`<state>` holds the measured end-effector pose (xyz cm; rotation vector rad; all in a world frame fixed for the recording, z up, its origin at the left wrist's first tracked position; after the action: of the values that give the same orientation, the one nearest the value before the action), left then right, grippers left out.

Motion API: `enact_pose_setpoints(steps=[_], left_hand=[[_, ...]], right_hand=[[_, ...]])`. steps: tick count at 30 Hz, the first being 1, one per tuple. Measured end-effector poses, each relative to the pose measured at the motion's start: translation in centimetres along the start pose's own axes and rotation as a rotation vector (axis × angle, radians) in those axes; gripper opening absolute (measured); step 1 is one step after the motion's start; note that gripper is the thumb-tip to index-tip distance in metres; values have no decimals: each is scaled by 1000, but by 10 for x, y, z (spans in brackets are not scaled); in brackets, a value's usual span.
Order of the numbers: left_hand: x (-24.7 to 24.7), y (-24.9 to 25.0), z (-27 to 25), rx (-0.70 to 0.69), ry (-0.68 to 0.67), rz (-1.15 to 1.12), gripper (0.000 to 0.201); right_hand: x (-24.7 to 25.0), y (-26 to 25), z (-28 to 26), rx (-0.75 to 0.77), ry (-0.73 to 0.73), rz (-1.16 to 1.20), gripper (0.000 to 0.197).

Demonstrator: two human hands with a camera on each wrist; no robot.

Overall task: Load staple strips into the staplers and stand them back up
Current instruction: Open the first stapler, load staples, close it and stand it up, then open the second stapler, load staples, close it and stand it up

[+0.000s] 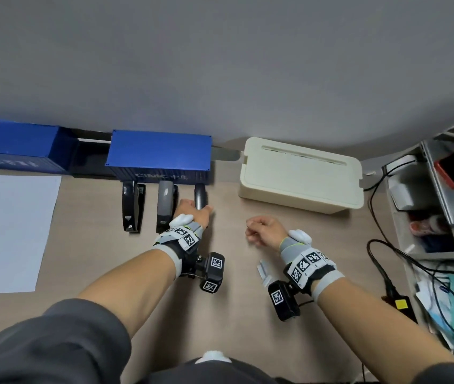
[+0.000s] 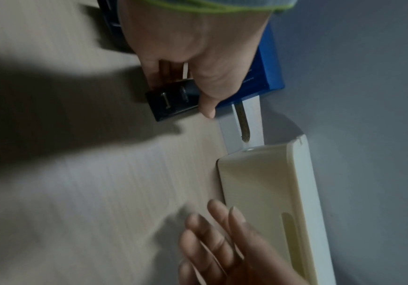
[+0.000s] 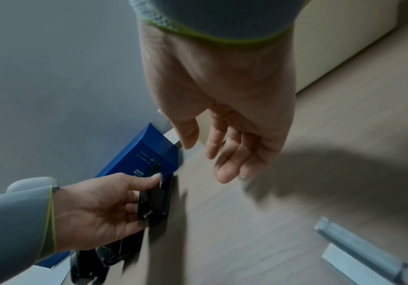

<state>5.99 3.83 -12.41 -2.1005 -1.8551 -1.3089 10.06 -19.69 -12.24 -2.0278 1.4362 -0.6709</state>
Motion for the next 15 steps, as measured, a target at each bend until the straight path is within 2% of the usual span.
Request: enact_pose_setpoints(steps=[5,10,12,13,15], left_hand=[[-1,5,6,-3,-4,50,42],[4,0,5,-8,-11,68,70],[9,3,0,-60,-24,32,74],[15,6,-4,-100,1,13,72],[36,10,-10,-200,137,-10,59]], right_hand=[[13,7,5,-9,34,18,10],[10,12,8,-24,42,-47,13],[1,13,8,-23,15,-56,17],[-3,13,8,-21,5,-63,19],[-12,14,7,-15,-13,-71,21]])
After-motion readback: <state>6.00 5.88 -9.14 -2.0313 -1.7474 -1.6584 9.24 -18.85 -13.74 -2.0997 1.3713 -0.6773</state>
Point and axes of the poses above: each hand's wrist, its own z-axis towards the middle knuckle, its own x-axis out of the back of the hand, y = z × x, the point moved 10 cm from there along z, towards the middle knuckle, and after that the axes turned 7 degrees about z, right-handed, at the moved point
